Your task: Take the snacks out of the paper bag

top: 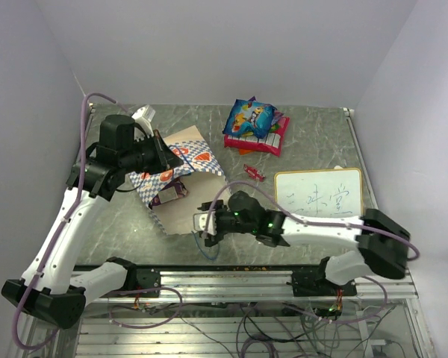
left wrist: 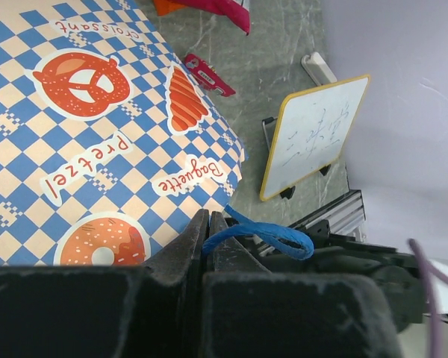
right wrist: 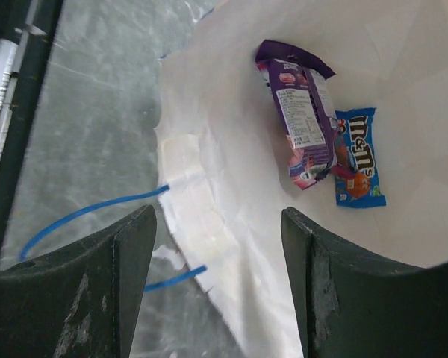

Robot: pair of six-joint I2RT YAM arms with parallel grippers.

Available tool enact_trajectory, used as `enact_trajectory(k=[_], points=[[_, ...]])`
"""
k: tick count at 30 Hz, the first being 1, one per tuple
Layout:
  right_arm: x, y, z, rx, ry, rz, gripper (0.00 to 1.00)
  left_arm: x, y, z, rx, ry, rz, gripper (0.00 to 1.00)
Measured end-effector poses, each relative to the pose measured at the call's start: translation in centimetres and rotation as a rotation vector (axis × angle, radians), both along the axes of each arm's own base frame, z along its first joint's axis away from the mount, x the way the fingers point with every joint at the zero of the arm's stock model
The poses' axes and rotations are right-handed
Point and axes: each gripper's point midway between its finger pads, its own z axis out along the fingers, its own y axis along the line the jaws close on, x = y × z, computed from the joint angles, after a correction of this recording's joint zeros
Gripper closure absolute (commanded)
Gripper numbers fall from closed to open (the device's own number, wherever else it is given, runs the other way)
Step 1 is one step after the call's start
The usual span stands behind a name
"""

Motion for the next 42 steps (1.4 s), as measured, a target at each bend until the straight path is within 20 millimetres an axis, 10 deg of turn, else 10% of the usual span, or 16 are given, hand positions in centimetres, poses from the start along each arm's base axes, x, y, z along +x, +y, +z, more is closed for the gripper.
enact_trajectory(k=[12, 21, 30, 42], points=[[6.4, 8.1, -2.1, 0.018, -0.255, 0.03, 0.32, 0.2, 0.2, 0.1, 0.01, 0.056, 0.032, 0.93], [9.6, 8.3, -8.4, -0.116, -0.329, 0.045, 0.33, -0.7, 0.7, -0.3, 0.016, 0.088, 0.054, 0.93], [12.5, 11.2, -8.5, -0.094, -0.396, -0.003, 0.35, -1.4, 1.0, -0.8, 0.022, 0.114, 0.062, 0.93], [14.4, 12.9, -10.0, -0.097, -0.388, -0.024, 0.79, -2.7, 2.5, -1.3, 0.068, 0.13, 0.104, 0.93]])
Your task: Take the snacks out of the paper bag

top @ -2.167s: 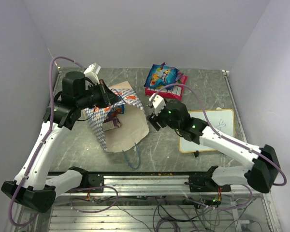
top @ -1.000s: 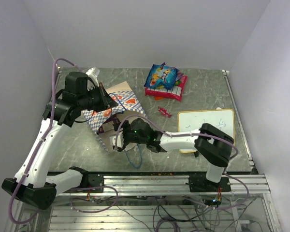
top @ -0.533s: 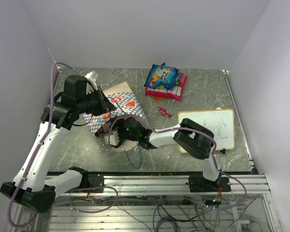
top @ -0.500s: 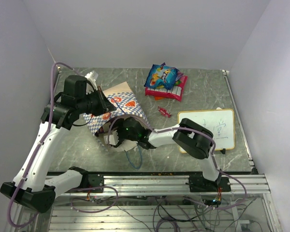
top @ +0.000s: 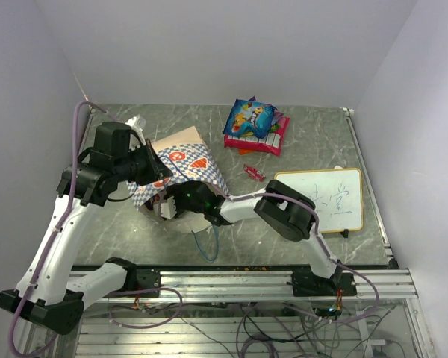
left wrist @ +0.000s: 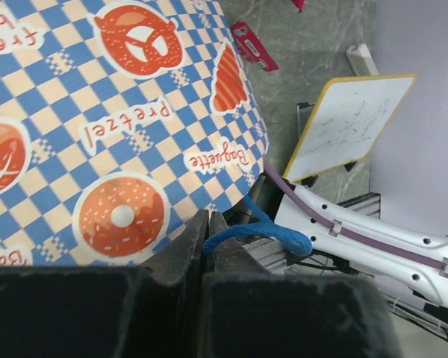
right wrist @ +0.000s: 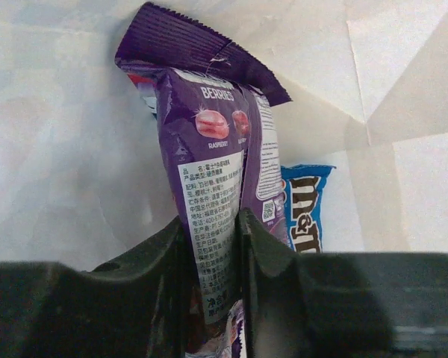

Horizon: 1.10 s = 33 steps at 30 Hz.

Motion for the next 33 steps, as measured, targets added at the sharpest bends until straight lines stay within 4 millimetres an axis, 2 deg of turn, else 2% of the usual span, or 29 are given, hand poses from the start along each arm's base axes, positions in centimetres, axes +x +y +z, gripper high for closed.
enact_trajectory(k=[2, 8, 16, 21, 26, 33], points=[[0.0, 0.0, 0.2, 0.003, 0.007, 0.003, 0.85, 0.0, 0.3, -0.1, 0.015, 0.004, 0.015, 0.93], [-0.5, -0.4, 1.3, 0.009, 0.069, 0.022, 0.92, 0.2, 1.3, 0.2, 0.058, 0.0, 0.056, 0.93], [-1.8, -0.9, 2.0, 0.02, 0.2, 0.042, 1.0, 0.8, 2.1, 0.6, 0.108, -0.008, 0.077, 0.93], [-2.6, -1.4, 3.0, 0.037, 0.283, 0.023, 1.0, 1.2, 2.2, 0.9, 0.121, -0.015, 0.081, 0.93], [-4.4, -3.3, 5.7, 0.073, 0.365, 0.006, 1.0, 1.5, 2.1, 0.7, 0.124, -0.004, 0.081, 0.93], [-7.3, -6.0, 11.6, 0.165, 0.448, 0.018, 1.0, 1.5, 1.9, 0.4, 0.123, 0.002, 0.076, 0.93]])
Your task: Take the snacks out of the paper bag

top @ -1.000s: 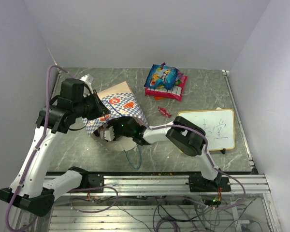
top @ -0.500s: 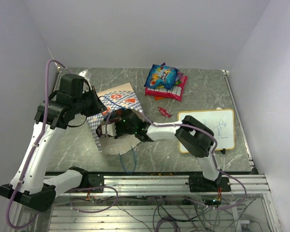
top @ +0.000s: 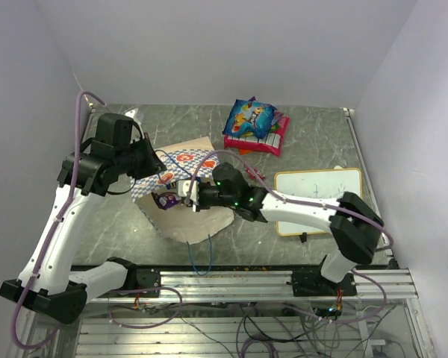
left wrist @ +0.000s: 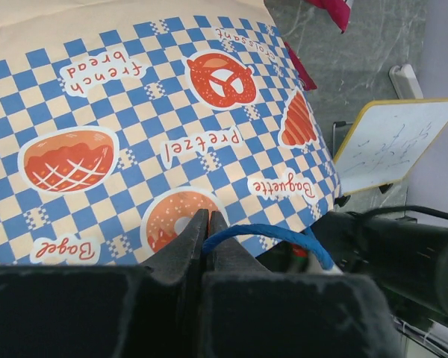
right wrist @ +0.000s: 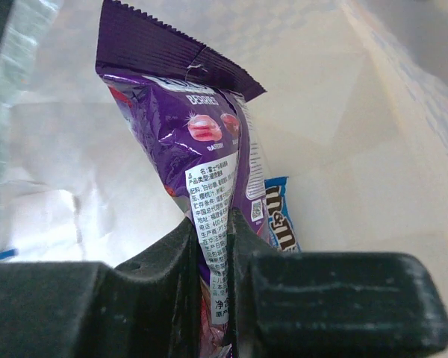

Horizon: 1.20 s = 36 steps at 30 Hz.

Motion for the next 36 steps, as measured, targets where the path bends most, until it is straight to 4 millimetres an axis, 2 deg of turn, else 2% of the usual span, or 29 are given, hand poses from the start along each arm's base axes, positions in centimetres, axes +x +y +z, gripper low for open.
enact_trajectory(k=[4, 11, 14, 18, 24, 27, 29, 30, 33, 36], points=[[-1.3, -1.5, 1.8, 0.033, 0.049, -0.014, 1.0, -0.1, -0.2, -0.5, -0.003, 0.012, -0.009, 0.93], [-2.9, -3.3, 1.5, -0.024, 0.146, -0.025, 1.0, 0.3, -0.4, -0.3, -0.007, -0.003, -0.019, 0.93], [-4.1, -4.9, 2.6, -0.044, 0.172, -0.022, 1.0, 0.8, -0.6, -0.5, -0.007, -0.004, -0.019, 0.93], [-5.3, -6.7, 6.3, -0.04, 0.171, -0.018, 1.0, 1.7, -0.4, -0.9, 0.019, 0.004, -0.008, 0.93], [-5.3, -8.5, 16.3, 0.082, 0.082, -0.065, 1.0, 3.6, 1.0, 0.2, 0.085, -0.049, 0.049, 0.93], [-4.1, -10.0, 20.4, 0.157, 0.017, -0.156, 1.0, 4.9, 2.1, 1.6, 0.097, -0.084, 0.099, 0.93], [-2.8, -11.0, 21.8, 0.181, -0.007, -0.227, 1.0, 6.1, 3.2, 2.7, 0.107, -0.106, 0.147, 0.93], [-1.5, -11.7, 22.4, 0.19, -0.017, -0.28, 1.0, 6.7, 3.7, 3.2, 0.114, -0.115, 0.167, 0.93], [2.6, -13.7, 22.9, 0.205, -0.027, -0.435, 1.0, 7.7, 5.0, 4.2, 0.152, -0.14, 0.213, 0.93], [6.9, -16.1, 22.1, 0.196, -0.026, -0.597, 1.0, 8.1, 6.1, 5.2, 0.197, -0.176, 0.244, 0.93]])
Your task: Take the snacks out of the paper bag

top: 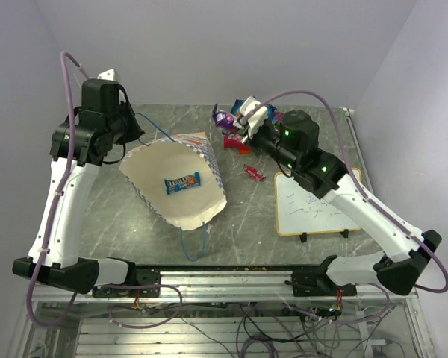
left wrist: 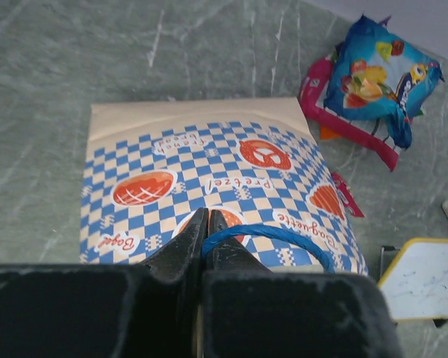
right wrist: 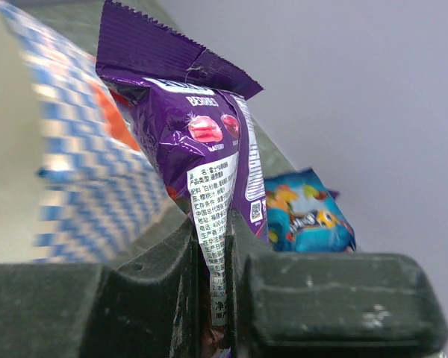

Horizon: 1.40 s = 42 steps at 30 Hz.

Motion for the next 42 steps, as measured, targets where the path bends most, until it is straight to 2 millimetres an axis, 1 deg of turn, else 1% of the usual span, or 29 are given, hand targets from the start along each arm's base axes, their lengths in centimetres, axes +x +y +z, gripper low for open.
enact_trajectory(k=[2, 4, 6, 10, 13, 16, 19, 22, 25, 30, 33, 36, 37, 38, 40, 42], points=[[2.3, -1.1, -1.0, -0.015, 0.016, -0.076, 1.0, 0.0, 0.7, 0.8, 0.028, -0.023, 0.012, 0.93], [4.2, -1.7, -2.3, -0.036, 0.041, -0.123, 1.0, -0.1, 1.4, 1.8, 0.06, -0.049, 0.024, 0.93], [5.9, -2.0, -4.0, -0.057, 0.074, -0.155, 1.0, -0.2, 2.1, 2.7, 0.096, -0.077, 0.035, 0.93], [8.4, -1.7, -7.8, -0.091, 0.16, -0.168, 1.0, -0.4, 3.3, 4.9, 0.156, -0.135, 0.053, 0.93], [9.3, -0.7, -10.7, -0.107, 0.231, -0.134, 1.0, -0.6, 3.8, 5.9, 0.183, -0.163, 0.053, 0.93], [9.3, 0.9, -13.7, -0.121, 0.305, -0.073, 1.0, -0.8, 4.4, 6.8, 0.216, -0.181, 0.064, 0.93], [9.3, 2.3, -16.1, -0.135, 0.355, -0.031, 1.0, -0.8, 4.8, 7.0, 0.238, -0.184, 0.075, 0.93], [9.7, 2.8, -17.9, -0.155, 0.384, -0.016, 1.0, -0.7, 4.8, 6.8, 0.241, -0.175, 0.073, 0.93], [10.3, 3.3, -18.9, -0.174, 0.391, -0.01, 1.0, -0.5, 4.7, 6.3, 0.242, -0.16, 0.069, 0.93], [11.7, 4.1, -19.6, -0.203, 0.37, 0.001, 1.0, 0.4, 4.5, 6.3, 0.245, -0.153, 0.066, 0.93], [12.3, 4.1, -20.0, -0.231, 0.348, -0.002, 1.0, 0.5, 3.8, 6.0, 0.226, -0.153, 0.036, 0.93], [12.7, 3.4, -20.9, -0.266, 0.329, -0.029, 1.0, -0.2, 2.4, 4.1, 0.17, -0.138, -0.034, 0.93], [12.8, 3.2, -21.5, -0.279, 0.327, -0.036, 1.0, -0.7, 1.8, 2.9, 0.148, -0.118, -0.062, 0.93], [12.6, 2.9, -22.1, -0.296, 0.329, -0.038, 1.0, -1.5, 1.3, 1.5, 0.121, -0.096, -0.087, 0.93], [12.2, 2.3, -23.6, -0.334, 0.34, -0.034, 1.0, -3.1, 0.4, -0.6, 0.07, -0.056, -0.13, 0.93], [11.6, 1.7, -25.4, -0.377, 0.354, -0.027, 1.0, -4.5, -0.7, -1.8, 0.009, -0.032, -0.174, 0.93]])
